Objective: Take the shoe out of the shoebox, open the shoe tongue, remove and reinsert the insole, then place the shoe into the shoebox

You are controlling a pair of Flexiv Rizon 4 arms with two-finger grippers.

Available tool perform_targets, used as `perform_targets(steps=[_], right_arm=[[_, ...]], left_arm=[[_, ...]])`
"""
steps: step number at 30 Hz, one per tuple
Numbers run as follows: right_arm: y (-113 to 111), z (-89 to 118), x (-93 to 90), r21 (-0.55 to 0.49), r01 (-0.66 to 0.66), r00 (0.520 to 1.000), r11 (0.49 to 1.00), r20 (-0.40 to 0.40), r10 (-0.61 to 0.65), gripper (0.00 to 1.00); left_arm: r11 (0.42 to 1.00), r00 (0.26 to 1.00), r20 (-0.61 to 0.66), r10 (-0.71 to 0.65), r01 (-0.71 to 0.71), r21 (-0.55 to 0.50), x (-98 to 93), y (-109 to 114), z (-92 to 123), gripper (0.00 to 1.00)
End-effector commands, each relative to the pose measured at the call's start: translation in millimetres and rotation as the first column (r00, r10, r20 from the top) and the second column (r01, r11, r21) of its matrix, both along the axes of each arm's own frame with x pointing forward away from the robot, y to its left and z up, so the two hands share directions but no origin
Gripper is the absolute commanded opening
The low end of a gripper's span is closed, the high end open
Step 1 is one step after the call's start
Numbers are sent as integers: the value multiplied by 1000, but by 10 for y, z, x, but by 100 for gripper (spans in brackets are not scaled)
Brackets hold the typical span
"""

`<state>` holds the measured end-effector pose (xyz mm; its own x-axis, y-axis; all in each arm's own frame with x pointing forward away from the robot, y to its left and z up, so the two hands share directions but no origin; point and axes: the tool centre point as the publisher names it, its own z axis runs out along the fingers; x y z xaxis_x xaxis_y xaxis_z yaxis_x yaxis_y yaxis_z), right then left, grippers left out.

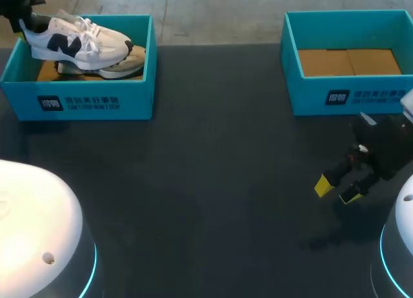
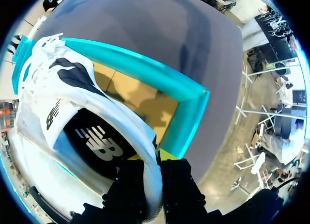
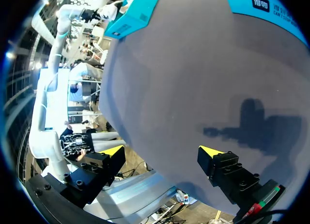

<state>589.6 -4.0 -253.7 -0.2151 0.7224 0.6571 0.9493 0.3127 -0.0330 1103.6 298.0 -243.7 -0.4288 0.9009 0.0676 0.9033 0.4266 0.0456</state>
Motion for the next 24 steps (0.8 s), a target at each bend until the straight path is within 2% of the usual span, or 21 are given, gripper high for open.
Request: perform_targets(steps=[1, 10, 18, 24], right_arm=[[5, -1, -11, -3, 2, 1000, 1000, 1, -2, 100], [5, -1, -11, -3, 2, 1000, 1000, 1, -2, 100], [5, -1, -11, -3, 2, 1000, 1000, 1, -2, 100], [5, -1, -11, -3, 2, 1000, 1000, 1, -2, 100]], left_arm=[[1000, 1000, 2, 6, -6, -4, -48, 18, 118, 0], [1000, 999, 26, 26, -26, 6, -170, 58, 252, 0], [997, 997, 29, 75, -76, 29, -243, 57, 258, 0], [996, 995, 38, 88, -89, 27, -382, 53, 370, 0]])
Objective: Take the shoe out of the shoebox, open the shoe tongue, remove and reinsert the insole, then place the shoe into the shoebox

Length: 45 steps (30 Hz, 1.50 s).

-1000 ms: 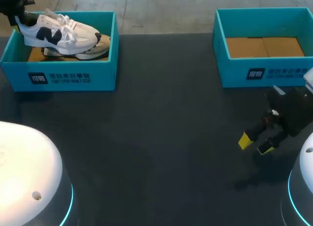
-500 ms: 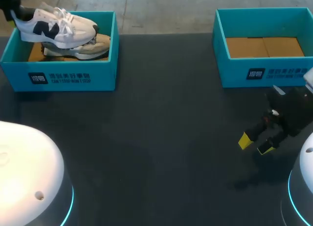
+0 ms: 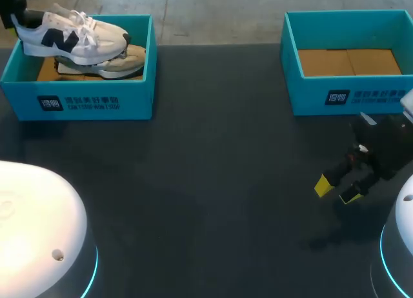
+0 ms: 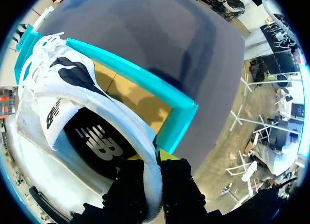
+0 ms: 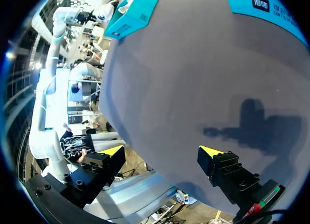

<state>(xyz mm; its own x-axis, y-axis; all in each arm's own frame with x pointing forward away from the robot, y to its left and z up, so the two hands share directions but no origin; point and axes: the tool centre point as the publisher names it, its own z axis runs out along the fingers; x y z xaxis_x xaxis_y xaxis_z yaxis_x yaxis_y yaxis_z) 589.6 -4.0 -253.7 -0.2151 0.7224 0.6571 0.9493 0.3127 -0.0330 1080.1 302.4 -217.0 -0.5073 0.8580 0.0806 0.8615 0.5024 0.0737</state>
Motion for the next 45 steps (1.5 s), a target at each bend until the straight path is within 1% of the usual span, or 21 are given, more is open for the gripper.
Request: perform_targets(steps=[1, 4, 5, 12, 16, 26, 34, 39, 41, 45], right_arm=[[5, -1, -11, -3, 2, 1000, 1000, 1, -2, 100], [5, -1, -11, -3, 2, 1000, 1000, 1, -2, 100], [5, -1, -11, -3, 2, 1000, 1000, 1, -2, 100], [5, -1, -11, -3, 2, 1000, 1000, 1, -2, 100], [5, -1, -11, -3, 2, 1000, 1000, 1, -2, 100], [5, -1, -11, -3, 2, 1000, 1000, 1, -2, 100], [5, -1, -11, -3, 2, 1000, 1000, 1, -2, 100], [5, -1, -11, -3, 2, 1000, 1000, 1, -2, 100], [5, -1, -11, -3, 2, 1000, 1000, 1, -2, 100], [5, -1, -11, -3, 2, 1000, 1000, 1, -2, 100]], left_arm=[[1000, 1000, 19, 3, -3, 7, -178, 12, 117, 0], [1000, 999, 13, 29, -29, 10, -264, 30, 153, 0], [999, 999, -1, 34, -34, -6, -304, 39, 173, 0], [998, 998, 25, 65, -65, -3, -528, 70, 266, 0], [997, 997, 29, 71, -71, -4, -700, 85, 292, 0], [999, 998, 42, 47, -47, -10, -1163, 33, 220, 0], [999, 998, 57, 38, -40, 23, -1562, -81, 106, 0], [1000, 999, 45, 18, -19, 20, -1716, -175, 65, 0], [1000, 1000, 31, 3, -3, 15, -1818, -239, 32, 0], [1000, 1000, 7, -16, 16, 2, -1874, -330, -44, 0]])
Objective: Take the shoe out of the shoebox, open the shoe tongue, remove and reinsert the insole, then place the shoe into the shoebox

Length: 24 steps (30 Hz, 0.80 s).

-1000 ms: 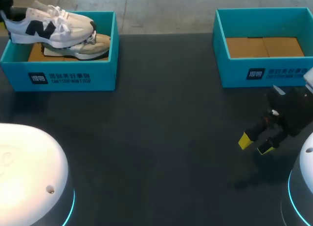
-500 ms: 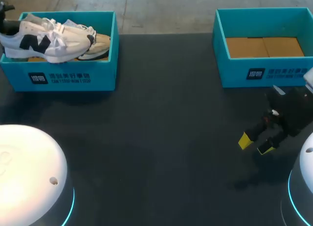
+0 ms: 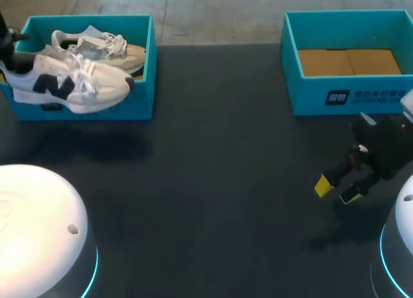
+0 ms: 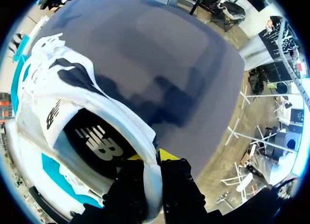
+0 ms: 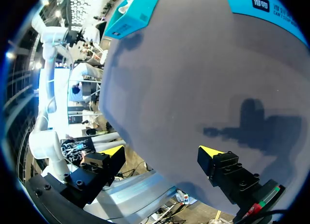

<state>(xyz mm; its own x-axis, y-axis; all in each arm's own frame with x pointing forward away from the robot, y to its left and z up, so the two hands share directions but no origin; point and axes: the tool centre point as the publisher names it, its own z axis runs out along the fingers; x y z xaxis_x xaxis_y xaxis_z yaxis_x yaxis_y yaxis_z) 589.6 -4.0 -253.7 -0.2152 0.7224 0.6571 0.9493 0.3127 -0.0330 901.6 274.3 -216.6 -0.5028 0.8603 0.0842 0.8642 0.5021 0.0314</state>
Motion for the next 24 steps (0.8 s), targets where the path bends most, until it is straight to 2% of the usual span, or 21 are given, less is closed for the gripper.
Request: perform_targets(steps=[1, 20, 24], right_arm=[[5, -1, -10, -3, 2, 1000, 1000, 1, -2, 100], [5, -1, -10, -3, 2, 1000, 1000, 1, -2, 100], [5, -1, -10, -3, 2, 1000, 1000, 1, -2, 100]], left_arm=[[999, 998, 41, -43, 42, 21, -117, -90, -73, 0], [999, 998, 41, -43, 42, 21, -117, -90, -73, 0], [997, 997, 31, -74, 73, 31, -266, -260, -131, 0]])
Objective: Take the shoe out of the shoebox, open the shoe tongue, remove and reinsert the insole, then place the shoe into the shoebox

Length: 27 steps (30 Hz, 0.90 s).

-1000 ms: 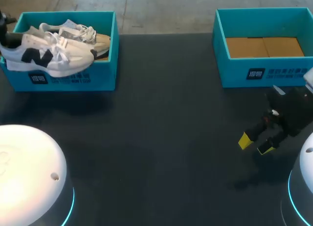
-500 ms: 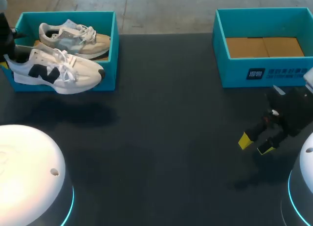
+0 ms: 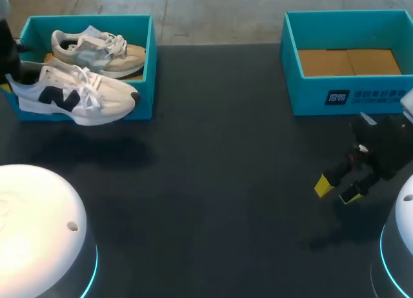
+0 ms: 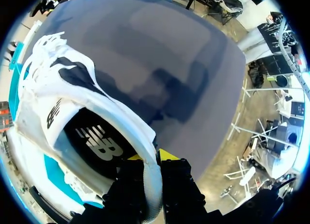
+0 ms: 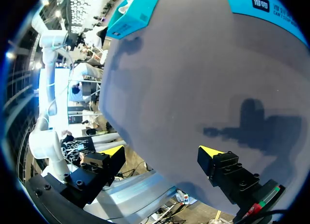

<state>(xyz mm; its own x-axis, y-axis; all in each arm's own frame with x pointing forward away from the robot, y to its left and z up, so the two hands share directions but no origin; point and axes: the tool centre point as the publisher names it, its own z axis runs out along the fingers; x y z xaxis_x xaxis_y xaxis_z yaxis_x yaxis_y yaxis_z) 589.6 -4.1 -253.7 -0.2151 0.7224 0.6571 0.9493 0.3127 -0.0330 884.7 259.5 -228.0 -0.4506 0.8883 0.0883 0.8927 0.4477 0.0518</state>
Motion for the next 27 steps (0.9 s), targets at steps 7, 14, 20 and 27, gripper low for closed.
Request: perform_targets(steps=[7, 14, 20, 27], right_arm=[[5, -1, -10, -3, 2, 1000, 1000, 1, -2, 100], [5, -1, -10, -3, 2, 1000, 1000, 1, -2, 100], [5, -1, -10, -3, 2, 1000, 1000, 1, -2, 100], [5, -1, -10, -3, 2, 1000, 1000, 1, -2, 100]], left_arm=[[995, 995, 9, -98, 98, -12, -402, -385, -51, 0], [986, 987, 15, -162, 163, -35, -673, -695, -120, 0], [976, 976, -17, -217, 216, -37, -890, -932, -266, 0], [958, 957, -49, -288, 287, -11, -1154, -1219, -471, 0]])
